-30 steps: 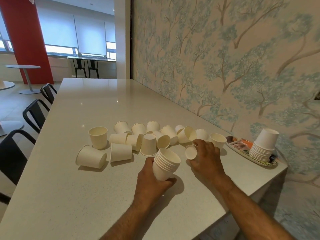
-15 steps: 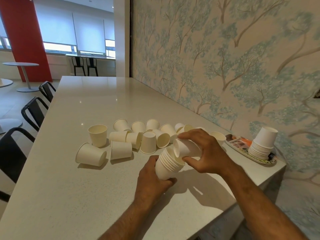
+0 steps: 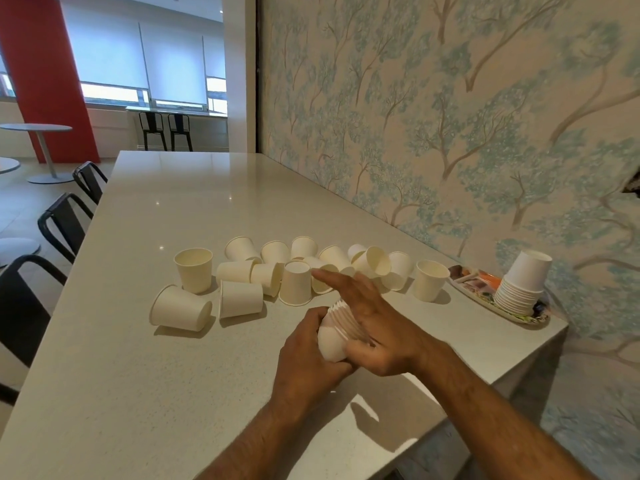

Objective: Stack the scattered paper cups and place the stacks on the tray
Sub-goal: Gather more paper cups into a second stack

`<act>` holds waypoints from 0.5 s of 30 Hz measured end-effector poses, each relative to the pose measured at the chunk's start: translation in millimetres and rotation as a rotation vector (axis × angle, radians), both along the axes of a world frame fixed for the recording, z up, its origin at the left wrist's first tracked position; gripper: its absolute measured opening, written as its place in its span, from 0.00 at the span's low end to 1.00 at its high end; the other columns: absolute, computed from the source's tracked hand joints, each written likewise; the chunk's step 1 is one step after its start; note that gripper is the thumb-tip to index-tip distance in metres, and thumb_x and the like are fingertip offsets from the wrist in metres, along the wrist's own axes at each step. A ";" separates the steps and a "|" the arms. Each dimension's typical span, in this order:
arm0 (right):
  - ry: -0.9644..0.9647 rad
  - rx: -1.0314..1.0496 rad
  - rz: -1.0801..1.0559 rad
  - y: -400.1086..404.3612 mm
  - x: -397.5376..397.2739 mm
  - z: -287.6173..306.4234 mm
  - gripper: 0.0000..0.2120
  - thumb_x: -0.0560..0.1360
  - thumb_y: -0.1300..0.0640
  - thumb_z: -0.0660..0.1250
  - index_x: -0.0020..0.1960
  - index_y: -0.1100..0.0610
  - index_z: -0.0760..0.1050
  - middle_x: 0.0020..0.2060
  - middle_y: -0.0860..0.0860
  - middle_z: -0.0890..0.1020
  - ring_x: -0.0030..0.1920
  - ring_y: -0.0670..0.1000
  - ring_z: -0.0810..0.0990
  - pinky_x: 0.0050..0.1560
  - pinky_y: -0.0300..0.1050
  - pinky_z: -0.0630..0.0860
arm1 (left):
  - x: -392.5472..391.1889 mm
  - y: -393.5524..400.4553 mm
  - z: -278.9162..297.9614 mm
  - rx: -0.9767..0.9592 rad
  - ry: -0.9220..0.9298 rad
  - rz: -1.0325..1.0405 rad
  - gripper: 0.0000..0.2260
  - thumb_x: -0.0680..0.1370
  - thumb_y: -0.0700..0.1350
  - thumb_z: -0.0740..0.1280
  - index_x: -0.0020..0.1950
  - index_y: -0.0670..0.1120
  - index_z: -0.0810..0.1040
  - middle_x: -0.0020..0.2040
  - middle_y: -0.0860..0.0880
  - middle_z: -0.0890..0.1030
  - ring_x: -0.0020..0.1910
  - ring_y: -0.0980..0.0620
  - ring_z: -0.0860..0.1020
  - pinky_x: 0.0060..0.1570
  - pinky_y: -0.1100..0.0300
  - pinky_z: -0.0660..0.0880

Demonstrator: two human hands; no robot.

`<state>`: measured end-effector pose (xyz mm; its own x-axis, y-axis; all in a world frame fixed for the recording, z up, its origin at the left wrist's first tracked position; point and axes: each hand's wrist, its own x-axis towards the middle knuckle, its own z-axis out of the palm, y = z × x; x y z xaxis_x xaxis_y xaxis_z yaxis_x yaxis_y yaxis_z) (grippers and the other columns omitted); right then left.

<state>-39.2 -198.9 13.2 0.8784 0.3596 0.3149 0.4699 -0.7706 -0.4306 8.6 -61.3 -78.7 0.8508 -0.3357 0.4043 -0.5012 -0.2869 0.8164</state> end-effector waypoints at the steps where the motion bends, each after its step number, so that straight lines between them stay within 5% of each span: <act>1: 0.030 0.021 0.008 -0.2 0.5 -2.0 0.47 0.65 0.57 0.66 0.77 0.35 0.47 0.74 0.30 0.54 0.73 0.38 0.58 0.70 0.41 0.56 | -0.1 0.0 1.2 0.030 -0.024 -0.020 0.41 0.61 0.66 0.77 0.68 0.61 0.62 0.60 0.62 0.76 0.52 0.60 0.79 0.45 0.71 0.77; 3: 0.062 0.038 0.002 -2.8 1.5 -4.7 0.47 0.67 0.55 0.67 0.77 0.34 0.44 0.76 0.31 0.52 0.73 0.34 0.58 0.65 0.31 0.56 | -1.2 0.2 3.8 0.072 -0.072 -0.050 0.50 0.61 0.72 0.73 0.75 0.61 0.52 0.62 0.64 0.71 0.53 0.62 0.77 0.43 0.78 0.72; 5: 0.053 0.074 0.003 -4.5 1.3 -5.4 0.47 0.69 0.50 0.69 0.77 0.35 0.42 0.76 0.30 0.51 0.74 0.32 0.55 0.66 0.32 0.55 | -2.4 -0.2 5.6 0.064 -0.125 -0.086 0.50 0.63 0.75 0.68 0.77 0.64 0.45 0.63 0.64 0.68 0.52 0.66 0.74 0.41 0.84 0.66; 8: -0.016 0.217 0.009 -5.9 -1.5 -7.6 0.47 0.71 0.37 0.69 0.79 0.42 0.44 0.79 0.40 0.54 0.78 0.43 0.55 0.74 0.49 0.59 | -4.8 -2.6 8.5 0.034 -0.186 -0.127 0.41 0.66 0.75 0.67 0.73 0.71 0.48 0.69 0.64 0.67 0.58 0.72 0.70 0.49 0.85 0.64; 10: -0.069 0.383 -0.008 -7.2 -3.5 -9.2 0.47 0.71 0.33 0.68 0.80 0.46 0.47 0.79 0.44 0.56 0.78 0.48 0.57 0.75 0.55 0.59 | -6.6 -4.8 9.4 -0.007 -0.184 -0.138 0.40 0.67 0.73 0.69 0.72 0.69 0.53 0.71 0.60 0.70 0.61 0.67 0.73 0.55 0.76 0.71; 12: -0.108 0.572 -0.037 -8.1 -6.2 -12.5 0.46 0.71 0.33 0.67 0.80 0.49 0.50 0.79 0.47 0.59 0.78 0.49 0.59 0.75 0.57 0.59 | -9.9 -5.6 11.3 -0.063 -0.149 -0.105 0.40 0.65 0.73 0.70 0.71 0.67 0.55 0.66 0.60 0.73 0.58 0.63 0.76 0.52 0.70 0.76; 15: -0.138 0.849 -0.111 -10.0 -15.5 -24.3 0.43 0.71 0.34 0.69 0.78 0.48 0.55 0.77 0.48 0.63 0.77 0.51 0.62 0.74 0.61 0.61 | -16.4 -7.8 18.7 -0.173 -0.086 -0.056 0.40 0.62 0.73 0.72 0.67 0.66 0.56 0.56 0.69 0.74 0.54 0.69 0.75 0.43 0.75 0.75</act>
<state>-54.7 -208.9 -11.2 0.8286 -0.1312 0.5443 0.5012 -0.2592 -0.8256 -7.7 -69.1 -60.0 0.7929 -0.3003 0.5302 -0.5821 -0.1157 0.8049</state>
